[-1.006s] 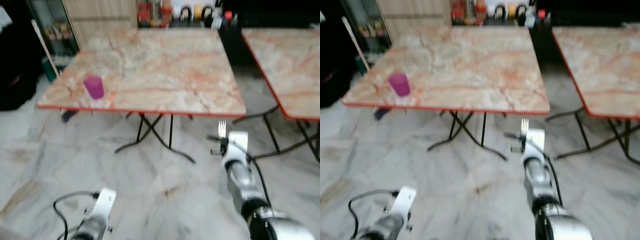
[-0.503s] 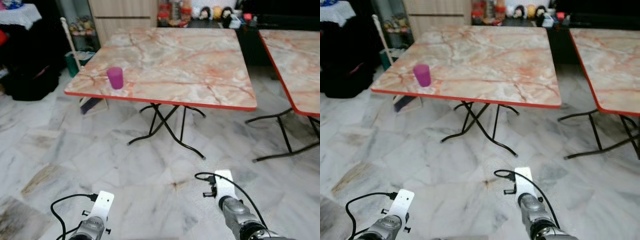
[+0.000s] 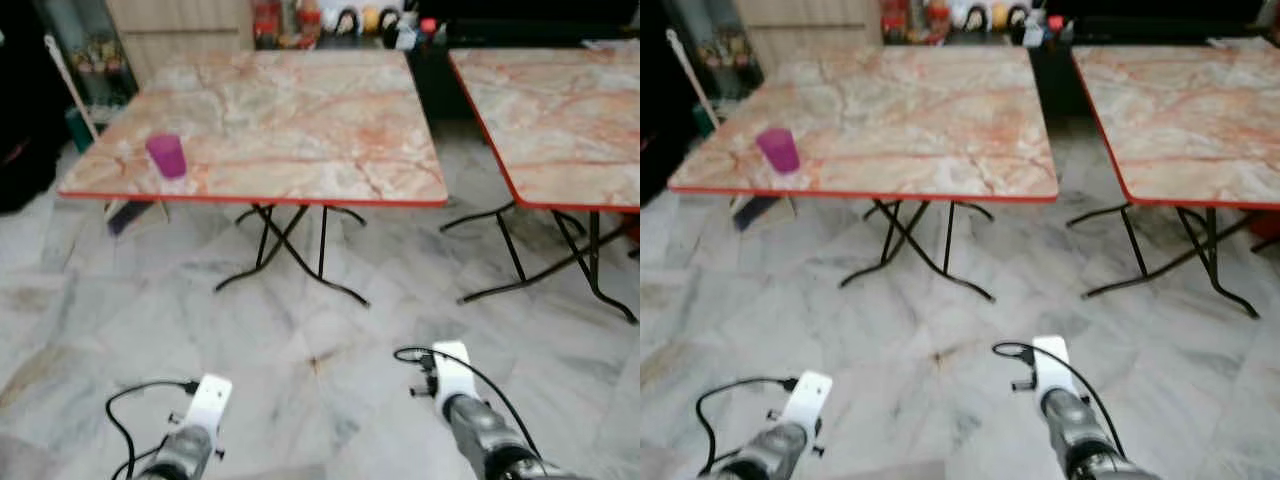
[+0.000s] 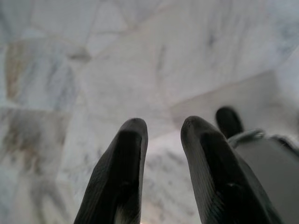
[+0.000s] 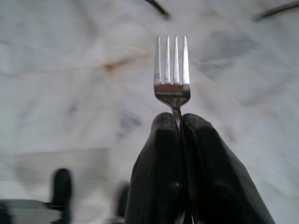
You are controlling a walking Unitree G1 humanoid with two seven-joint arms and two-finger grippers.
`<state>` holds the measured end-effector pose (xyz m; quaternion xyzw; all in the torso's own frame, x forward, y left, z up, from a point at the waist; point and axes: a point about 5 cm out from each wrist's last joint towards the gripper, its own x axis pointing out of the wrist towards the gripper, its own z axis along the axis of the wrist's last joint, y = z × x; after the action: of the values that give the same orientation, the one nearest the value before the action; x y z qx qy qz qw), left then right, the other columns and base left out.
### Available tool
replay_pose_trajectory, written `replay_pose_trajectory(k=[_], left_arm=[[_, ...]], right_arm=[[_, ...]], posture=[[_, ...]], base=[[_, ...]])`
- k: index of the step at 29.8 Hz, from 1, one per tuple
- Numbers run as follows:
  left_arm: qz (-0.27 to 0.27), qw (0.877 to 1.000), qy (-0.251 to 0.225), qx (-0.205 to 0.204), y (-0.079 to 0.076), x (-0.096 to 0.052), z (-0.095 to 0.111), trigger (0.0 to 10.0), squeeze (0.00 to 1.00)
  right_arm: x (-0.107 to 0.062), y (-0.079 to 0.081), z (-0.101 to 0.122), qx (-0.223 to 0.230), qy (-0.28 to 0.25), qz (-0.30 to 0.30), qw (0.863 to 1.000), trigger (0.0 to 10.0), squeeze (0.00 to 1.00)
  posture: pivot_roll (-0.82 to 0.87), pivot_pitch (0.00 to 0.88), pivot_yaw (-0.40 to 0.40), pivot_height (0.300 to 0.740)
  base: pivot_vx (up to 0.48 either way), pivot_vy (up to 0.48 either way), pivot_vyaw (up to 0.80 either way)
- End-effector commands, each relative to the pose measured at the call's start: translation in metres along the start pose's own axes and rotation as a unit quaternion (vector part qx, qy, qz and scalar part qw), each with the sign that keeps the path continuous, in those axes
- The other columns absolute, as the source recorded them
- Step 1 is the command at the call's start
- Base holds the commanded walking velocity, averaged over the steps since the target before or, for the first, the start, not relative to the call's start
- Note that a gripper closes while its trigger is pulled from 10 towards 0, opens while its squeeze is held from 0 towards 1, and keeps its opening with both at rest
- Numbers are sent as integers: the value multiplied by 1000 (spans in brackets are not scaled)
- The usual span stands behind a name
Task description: Setting the table
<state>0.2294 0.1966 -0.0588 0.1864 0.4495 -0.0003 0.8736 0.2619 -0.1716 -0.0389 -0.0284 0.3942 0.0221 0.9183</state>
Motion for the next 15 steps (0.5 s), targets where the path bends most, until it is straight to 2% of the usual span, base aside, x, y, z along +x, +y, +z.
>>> replay_pose_trajectory(k=[1,6,15], left_arm=[[-2,1000,-2,10,-1,0,3,10000,0],[3,1000,-3,9,0,0,1,10000,0],[0,1000,-5,6,-4,0,4,10000,0]], right_arm=[[-1,-5,-1,5,0,-5,1000,10000,0],[-1,-3,-3,6,1,-1,1000,10000,0],[-1,-10,-2,0,1,-9,1000,10000,0]], posture=[[-10,26,26,740],[-7,13,31,740],[-8,0,12,740]], base=[[0,-326,0],[0,-320,0],[0,-318,0]])
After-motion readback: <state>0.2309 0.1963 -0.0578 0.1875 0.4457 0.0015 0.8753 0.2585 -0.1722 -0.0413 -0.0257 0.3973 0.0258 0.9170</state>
